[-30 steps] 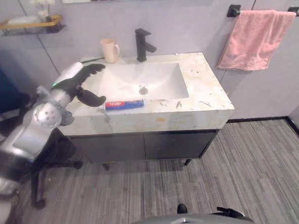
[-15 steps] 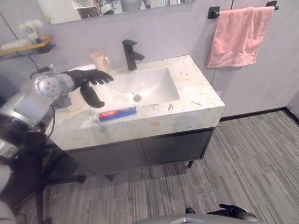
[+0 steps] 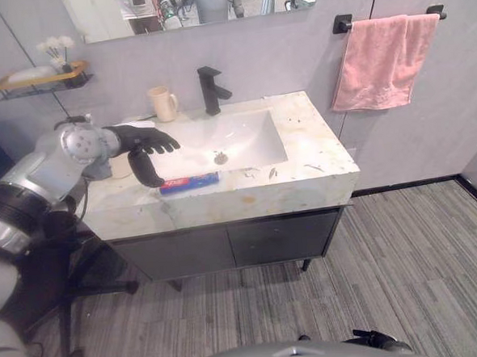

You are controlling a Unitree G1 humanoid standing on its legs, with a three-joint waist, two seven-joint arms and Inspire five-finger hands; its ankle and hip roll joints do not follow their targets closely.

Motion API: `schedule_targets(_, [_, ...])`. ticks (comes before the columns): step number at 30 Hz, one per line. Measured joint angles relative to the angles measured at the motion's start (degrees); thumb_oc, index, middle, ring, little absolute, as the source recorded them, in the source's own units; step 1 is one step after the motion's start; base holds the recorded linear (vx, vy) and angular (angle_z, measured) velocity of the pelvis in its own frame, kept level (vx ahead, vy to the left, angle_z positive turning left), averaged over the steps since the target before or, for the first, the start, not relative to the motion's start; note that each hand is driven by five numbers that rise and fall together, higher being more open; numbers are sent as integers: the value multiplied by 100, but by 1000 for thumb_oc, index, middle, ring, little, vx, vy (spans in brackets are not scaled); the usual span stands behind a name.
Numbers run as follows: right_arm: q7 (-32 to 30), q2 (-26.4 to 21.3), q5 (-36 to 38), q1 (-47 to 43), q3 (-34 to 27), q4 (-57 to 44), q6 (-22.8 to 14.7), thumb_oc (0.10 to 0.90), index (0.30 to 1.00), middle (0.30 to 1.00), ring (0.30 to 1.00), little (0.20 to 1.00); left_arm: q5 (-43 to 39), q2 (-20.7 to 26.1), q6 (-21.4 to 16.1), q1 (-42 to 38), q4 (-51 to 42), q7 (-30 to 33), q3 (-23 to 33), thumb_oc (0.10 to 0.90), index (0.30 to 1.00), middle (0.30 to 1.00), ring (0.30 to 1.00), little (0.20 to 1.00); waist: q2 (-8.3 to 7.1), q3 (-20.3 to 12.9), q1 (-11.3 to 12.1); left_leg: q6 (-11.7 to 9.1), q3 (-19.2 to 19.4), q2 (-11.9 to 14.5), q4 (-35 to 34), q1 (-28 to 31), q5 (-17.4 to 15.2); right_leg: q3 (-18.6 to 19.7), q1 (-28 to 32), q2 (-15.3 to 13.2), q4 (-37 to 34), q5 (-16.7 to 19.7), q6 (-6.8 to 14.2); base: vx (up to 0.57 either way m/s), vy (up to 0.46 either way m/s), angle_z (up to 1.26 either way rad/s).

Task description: Organize the bathroom.

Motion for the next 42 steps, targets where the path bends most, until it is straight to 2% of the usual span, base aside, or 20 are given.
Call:
schedule_targets(6, [2, -12, -1, 3, -1, -5, -1, 800, 900, 900, 900, 900, 132, 165, 17, 0, -15, -343, -1, 800, 900, 900, 900, 900, 2, 1, 36, -6, -42, 0, -1, -6, 4, -50, 17, -7, 0, -1, -1, 5, 7, 4])
schedule_targets(23, [-25, -31, -7, 55, -5, -11, -2, 800, 900, 900, 900, 900, 227, 117, 50, 111, 112, -169, 77, 800, 900, 900, 900, 900, -2, 56, 27, -10, -50, 3, -1, -5, 4, -54, 22, 28, 0, -2, -1, 1, 0, 0])
schedule_targets(26, [-24, -40, -8, 59, -5, -13, -1, 800, 900, 900, 900, 900, 353, -120, 168, 576, 88, 69, 523, 800, 900, 900, 900, 900, 13, 60, 25, -9, -39, 4, -1, -1, 3, -45, 21, 31, 0, -2, -1, 0, 0, 0])
schedule_targets(33, [-31, -42, -2, 59, -6, -53, -4, 800, 900, 900, 900, 900, 924, -692, 213, 1736, -49, 838, 971, 800, 900, 900, 900, 900, -34, 167, 28, -9, -39, 9, -1, 0, 3, -37, 19, 37, -1, -1, -1, 0, 0, 0])
schedule_targets(35, [-36, -42, -1, 67, -5, -60, -2, 800, 900, 900, 900, 900, 1220, -1021, 267, 2143, -92, 1201, 1378, 800, 900, 900, 900, 900, -42, 196, 38, -9, -41, 7, -1, 0, 3, -37, 18, 37, -1, -1, -1, 0, 0, 0])
schedule_targets(38, [-44, -38, 2, 96, -4, -87, -5, 800, 900, 900, 900, 900, 1695, -1362, 274, 2506, -261, 1837, 1651, 800, 900, 900, 900, 900, -84, 223, 98, -8, -46, 11, -1, -3, 2, -38, 15, 43, -1, -2, -1, 0, 0, 0])
schedule_targets(42, [-36, -34, 4, 98, -3, -138, -7, 800, 900, 900, 900, 900, 2230, -1524, 251, 2781, -385, 2376, 1653, 800, 900, 900, 900, 900, -124, 249, 146, -7, -46, 12, -1, -2, 2, -36, 14, 46, -5, -2, -1, 0, 0, 0])
